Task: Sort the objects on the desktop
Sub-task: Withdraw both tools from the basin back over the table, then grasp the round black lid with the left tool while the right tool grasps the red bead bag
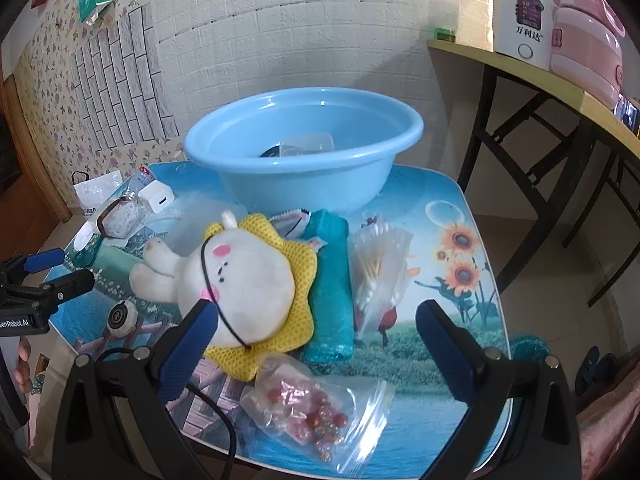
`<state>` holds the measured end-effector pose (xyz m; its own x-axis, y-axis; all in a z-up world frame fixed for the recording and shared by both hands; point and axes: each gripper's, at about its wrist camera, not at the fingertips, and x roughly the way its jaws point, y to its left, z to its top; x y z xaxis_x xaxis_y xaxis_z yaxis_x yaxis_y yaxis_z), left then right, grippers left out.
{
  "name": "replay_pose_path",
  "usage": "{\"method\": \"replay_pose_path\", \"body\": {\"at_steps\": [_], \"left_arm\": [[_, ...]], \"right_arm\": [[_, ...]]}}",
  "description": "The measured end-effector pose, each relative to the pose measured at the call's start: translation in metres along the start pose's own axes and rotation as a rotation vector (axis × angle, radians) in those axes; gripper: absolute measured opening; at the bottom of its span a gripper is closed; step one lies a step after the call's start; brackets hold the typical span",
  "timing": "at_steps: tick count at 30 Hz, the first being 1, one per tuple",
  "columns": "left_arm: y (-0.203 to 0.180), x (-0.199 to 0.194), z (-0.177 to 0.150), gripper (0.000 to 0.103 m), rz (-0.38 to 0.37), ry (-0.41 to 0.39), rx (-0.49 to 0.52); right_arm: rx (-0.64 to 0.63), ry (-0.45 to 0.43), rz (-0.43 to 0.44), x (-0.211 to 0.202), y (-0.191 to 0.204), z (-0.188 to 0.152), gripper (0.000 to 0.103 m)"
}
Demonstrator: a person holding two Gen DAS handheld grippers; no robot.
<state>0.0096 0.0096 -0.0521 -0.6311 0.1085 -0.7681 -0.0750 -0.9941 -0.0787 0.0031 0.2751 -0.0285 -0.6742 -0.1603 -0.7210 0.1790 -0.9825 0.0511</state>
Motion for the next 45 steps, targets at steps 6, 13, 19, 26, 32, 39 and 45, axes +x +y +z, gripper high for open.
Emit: {"method": "replay_pose_path", "body": {"at_steps": [6,13,19,26,32,39,45], "left_arm": [[-0.005,-0.004,-0.003,0.103,-0.016,-0.009,-0.003],[-0.012,-0.003,-0.013,0.103,-0.038,0.005,0.004],[-0.022,0.001,-0.017,0.103,-0.054,0.023,0.026],[-0.03,0.001,-0.018,0.103,-0.076,0.025,0.038],[-0.035,0.004,-0.022,0.103,-0.088,0.04,0.046],[-0.037,0.004,-0.024,0.103,-0.09,0.037,0.051],[-0.037,0.007,-0.029,0.103,-0.09,0.052,0.048]], "right_arm": [[-0.006,-0.004,0.006,-0.004,0.002,-0.006,0.101],[0.007,0.016,0.005,-0.002,-0.001,-0.018,0.101],[0.012,0.016,0.009,-0.003,0.001,-0.021,0.101],[0.016,0.022,0.014,-0.002,0.002,-0.022,0.101],[0.013,0.026,0.012,-0.001,0.002,-0.024,0.101],[0.021,0.025,0.011,-0.001,-0.001,-0.027,0.101],[0.033,0.037,0.009,0.001,-0.007,-0.032,0.101]]}}
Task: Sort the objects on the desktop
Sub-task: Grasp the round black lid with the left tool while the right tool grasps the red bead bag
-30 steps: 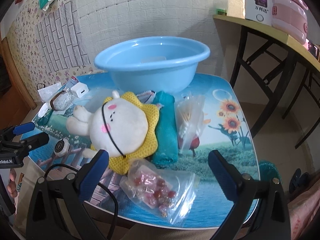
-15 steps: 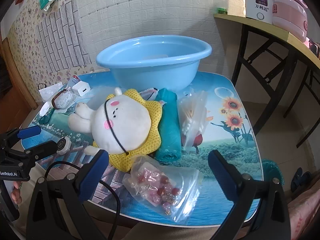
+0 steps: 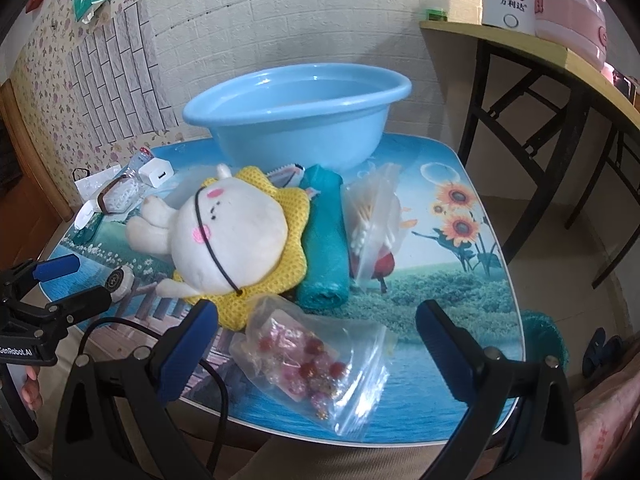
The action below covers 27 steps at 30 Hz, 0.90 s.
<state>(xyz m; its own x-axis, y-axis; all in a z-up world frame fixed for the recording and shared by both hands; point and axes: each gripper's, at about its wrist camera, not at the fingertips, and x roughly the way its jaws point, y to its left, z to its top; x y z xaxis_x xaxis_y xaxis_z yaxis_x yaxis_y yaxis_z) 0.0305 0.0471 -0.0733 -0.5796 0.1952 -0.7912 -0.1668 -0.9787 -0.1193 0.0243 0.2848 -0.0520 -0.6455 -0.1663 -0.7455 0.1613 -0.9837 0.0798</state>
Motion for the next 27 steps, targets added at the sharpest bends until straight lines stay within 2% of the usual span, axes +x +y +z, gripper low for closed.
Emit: {"method": "replay_pose_path", "body": {"at_steps": [7,12,15,17,22,24,26,27], "left_arm": [[0.001,0.01,0.001,0.103,-0.006,0.007,0.002],[0.001,0.013,0.003,0.103,0.041,-0.009,0.019],[0.002,0.018,0.004,0.1,0.043,-0.002,0.019],[0.003,0.021,0.004,0.09,0.046,0.003,0.018],[0.001,0.023,0.001,0.082,0.066,0.001,0.044],[0.001,0.022,0.0,0.075,0.08,-0.015,0.051],[0.001,0.021,-0.001,0.061,0.093,-0.036,0.059],[0.001,0.021,-0.001,0.058,0.092,-0.041,0.058]], "right_arm": [[-0.003,0.0,0.013,0.0,0.001,-0.001,0.101],[-0.021,0.006,0.013,0.0,0.005,-0.002,0.097],[-0.012,0.026,0.019,0.003,0.008,-0.003,0.096],[-0.015,0.048,0.019,0.007,0.011,-0.005,0.096],[-0.015,0.055,0.007,0.01,0.013,-0.008,0.096],[-0.007,0.056,0.003,0.01,0.012,-0.008,0.096],[-0.001,0.055,-0.001,0.01,0.01,-0.008,0.096],[0.001,0.056,-0.001,0.011,0.01,-0.008,0.096]]}}
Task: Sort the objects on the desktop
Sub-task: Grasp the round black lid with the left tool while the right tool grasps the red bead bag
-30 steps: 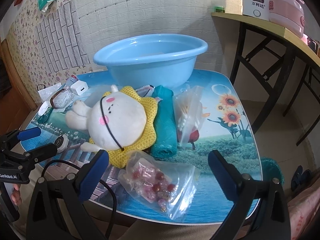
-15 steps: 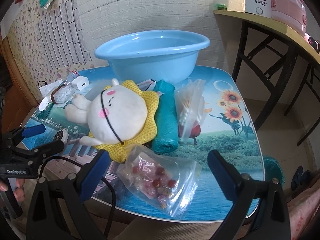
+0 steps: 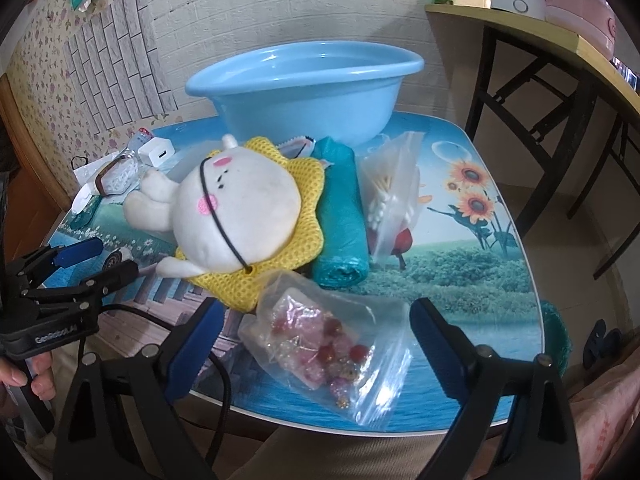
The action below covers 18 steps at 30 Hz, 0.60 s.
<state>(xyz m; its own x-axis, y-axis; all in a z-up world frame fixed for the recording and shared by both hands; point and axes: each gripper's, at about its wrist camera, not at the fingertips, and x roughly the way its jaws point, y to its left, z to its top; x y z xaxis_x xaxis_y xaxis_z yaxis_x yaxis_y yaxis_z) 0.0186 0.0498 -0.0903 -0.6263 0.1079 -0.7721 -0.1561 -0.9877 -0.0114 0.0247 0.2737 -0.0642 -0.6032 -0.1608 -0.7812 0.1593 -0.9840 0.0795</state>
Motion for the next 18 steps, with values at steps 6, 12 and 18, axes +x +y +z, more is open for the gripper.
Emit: {"method": "replay_pose_path", "body": {"at_steps": [6,12,18], "left_arm": [[-0.0007,-0.0004,0.0008,0.054,-0.002,-0.013,0.0],[-0.0037,-0.0019,-0.0011,0.035,-0.012,-0.03,0.017],[-0.0038,-0.0025,-0.001,0.034,-0.016,-0.032,0.016]], "right_arm": [[0.011,0.001,-0.001,0.0044,0.0001,0.0003,0.095],[0.019,0.002,-0.001,0.0075,-0.0016,0.0005,0.089],[0.03,-0.002,0.018,0.0079,-0.0056,0.0004,0.07]]}}
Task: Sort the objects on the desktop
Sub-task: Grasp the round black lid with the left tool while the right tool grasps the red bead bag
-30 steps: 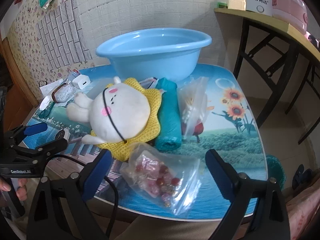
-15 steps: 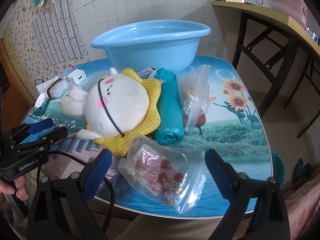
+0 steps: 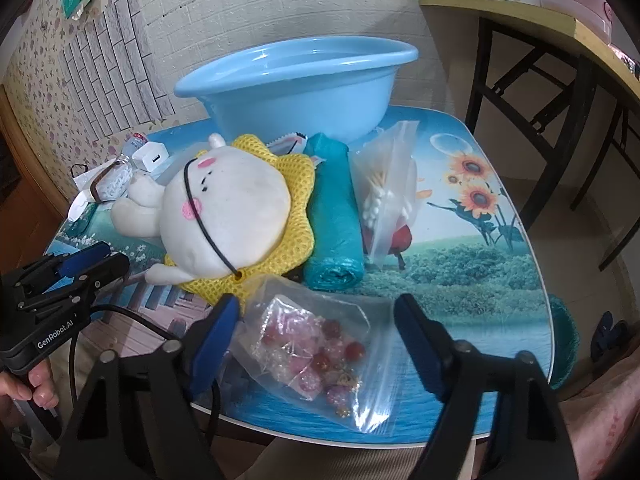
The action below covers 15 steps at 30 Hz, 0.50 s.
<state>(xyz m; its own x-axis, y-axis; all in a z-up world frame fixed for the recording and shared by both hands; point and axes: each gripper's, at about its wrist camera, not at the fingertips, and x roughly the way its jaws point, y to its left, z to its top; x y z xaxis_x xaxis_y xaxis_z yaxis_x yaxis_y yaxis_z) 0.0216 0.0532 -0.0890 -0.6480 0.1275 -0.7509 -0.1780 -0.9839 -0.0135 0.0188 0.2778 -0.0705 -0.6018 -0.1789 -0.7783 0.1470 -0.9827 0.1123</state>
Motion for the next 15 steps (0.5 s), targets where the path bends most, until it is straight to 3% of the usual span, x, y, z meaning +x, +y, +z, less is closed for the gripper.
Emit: {"method": "replay_pose_path", "body": {"at_steps": [3,6,15], "left_arm": [[0.001,0.0,0.0,0.034,-0.002,0.003,-0.003],[0.003,0.0,0.001,0.034,-0.007,0.009,-0.013],[0.015,-0.012,0.009,0.034,0.014,-0.025,-0.047]], "right_arm": [[0.0,0.001,0.025,-0.002,-0.001,0.001,0.047],[-0.005,-0.001,0.03,-0.004,-0.002,0.002,0.038],[0.03,-0.058,0.007,-0.023,-0.018,0.008,0.035]]}}
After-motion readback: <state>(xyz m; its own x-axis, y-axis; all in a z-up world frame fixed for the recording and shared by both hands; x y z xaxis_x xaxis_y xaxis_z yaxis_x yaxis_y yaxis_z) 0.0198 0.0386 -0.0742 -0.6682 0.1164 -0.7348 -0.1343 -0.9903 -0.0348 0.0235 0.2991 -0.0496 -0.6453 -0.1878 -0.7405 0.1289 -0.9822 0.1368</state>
